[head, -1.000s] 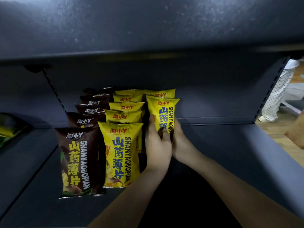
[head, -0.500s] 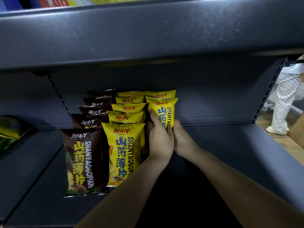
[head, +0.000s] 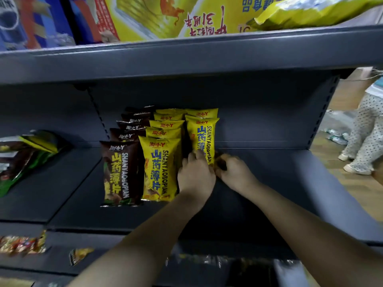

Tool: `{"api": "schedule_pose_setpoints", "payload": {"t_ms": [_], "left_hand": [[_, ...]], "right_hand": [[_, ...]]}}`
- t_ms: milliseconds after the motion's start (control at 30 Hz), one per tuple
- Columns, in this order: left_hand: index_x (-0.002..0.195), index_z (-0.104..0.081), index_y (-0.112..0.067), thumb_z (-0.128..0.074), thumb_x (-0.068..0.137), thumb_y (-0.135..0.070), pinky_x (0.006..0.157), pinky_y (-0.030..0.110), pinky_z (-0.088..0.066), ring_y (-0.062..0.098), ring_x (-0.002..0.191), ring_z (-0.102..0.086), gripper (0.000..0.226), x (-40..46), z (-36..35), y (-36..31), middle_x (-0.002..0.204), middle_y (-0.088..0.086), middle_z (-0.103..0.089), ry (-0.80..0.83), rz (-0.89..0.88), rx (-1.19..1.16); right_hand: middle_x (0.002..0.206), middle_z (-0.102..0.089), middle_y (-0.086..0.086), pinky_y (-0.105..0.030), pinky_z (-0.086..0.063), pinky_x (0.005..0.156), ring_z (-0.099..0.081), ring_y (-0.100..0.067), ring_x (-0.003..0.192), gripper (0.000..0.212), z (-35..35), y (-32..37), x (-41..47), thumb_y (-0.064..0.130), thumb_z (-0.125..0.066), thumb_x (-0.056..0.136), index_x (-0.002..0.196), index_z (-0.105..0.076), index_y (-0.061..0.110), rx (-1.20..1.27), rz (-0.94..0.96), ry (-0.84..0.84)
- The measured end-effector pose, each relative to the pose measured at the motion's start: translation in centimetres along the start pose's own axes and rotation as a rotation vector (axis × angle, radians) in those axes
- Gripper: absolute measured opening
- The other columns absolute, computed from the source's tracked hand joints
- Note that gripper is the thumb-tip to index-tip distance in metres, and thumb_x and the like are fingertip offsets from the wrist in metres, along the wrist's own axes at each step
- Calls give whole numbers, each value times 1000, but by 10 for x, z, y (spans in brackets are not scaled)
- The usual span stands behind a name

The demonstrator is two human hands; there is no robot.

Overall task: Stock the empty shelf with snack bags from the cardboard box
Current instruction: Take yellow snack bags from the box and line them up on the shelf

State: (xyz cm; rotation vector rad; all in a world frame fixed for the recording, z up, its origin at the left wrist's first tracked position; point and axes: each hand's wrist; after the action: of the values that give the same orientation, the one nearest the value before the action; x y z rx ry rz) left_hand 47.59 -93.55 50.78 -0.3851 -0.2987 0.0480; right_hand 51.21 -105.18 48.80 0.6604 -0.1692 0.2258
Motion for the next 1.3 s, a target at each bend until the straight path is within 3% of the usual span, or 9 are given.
{"api": "schedule_pose_setpoints", "payload": {"t_ms": [233,533,633,733,933,1000,1100,1300], "left_hand": [[111,-59,-20,-44,90,-23,80,37,-48,34,106,-59,26,-63,10,-13,112,10,-64,-2,-40,141],[101,-60,-18,-41,91,-26,64,34,-41,35,92,-61,23,-143,14,-28,97,11,-65,-117,-172,204],[90,-65,-17,-37,81,-28,54,31,-43,34,78,-63,32,-173,9,-28,82,9,-66,-179,-236,118],[79,-65,-17,-46,77,-24,49,25,-34,31,64,-62,21,-200,-1,-31,71,6,-64,-196,-253,124],[81,-67,-17,-60,75,-18,42,23,-33,31,50,-62,10,-241,-45,-31,65,7,-65,9,-244,204],[80,-65,-18,-58,76,-19,42,27,-41,30,57,-64,8,-253,-64,-29,74,5,-67,105,-239,182],[90,-62,-20,-43,88,-24,56,30,-47,25,77,-65,19,-266,-92,-24,89,1,-65,316,-174,162],[107,-55,-21,-38,95,-27,66,30,-43,22,96,-58,22,-290,-139,-7,108,-1,-57,610,-55,166]], "right_hand": [[102,-70,-4,-36,-52,79,-63,-26,97,22,37,-1,-64,31,-54,89,104,-67,20,-80,65,43],[100,-70,1,-36,-52,76,-64,-23,93,19,74,-10,-151,32,-56,89,103,-66,24,-64,153,40],[101,-67,3,-38,-52,78,-63,-19,93,20,81,-18,-180,32,-56,89,104,-66,24,-6,176,43],[99,-65,5,-38,-52,76,-62,-18,91,20,82,-28,-210,35,-56,88,103,-66,25,7,169,36],[105,-64,5,-32,-48,73,-61,-19,97,25,63,-67,-267,38,-50,91,106,-62,23,-176,123,134],[103,-65,2,-34,-50,72,-62,-22,93,28,52,-85,-280,39,-48,91,106,-62,20,-204,63,214],[106,-62,-1,-35,-50,65,-60,-25,95,27,34,-110,-296,35,-50,89,109,-60,20,-281,12,326],[108,-57,-5,-32,-38,63,-55,-27,104,29,-9,-158,-322,38,-46,92,107,-53,14,-377,-148,560]]}}
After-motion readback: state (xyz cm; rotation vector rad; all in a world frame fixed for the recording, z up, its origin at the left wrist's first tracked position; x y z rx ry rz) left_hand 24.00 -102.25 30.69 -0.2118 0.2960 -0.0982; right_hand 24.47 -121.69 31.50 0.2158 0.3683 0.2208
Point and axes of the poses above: each hand's wrist, its own x-axis towards the middle knuckle, its own z-axis out of the back of the hand, y = z × x
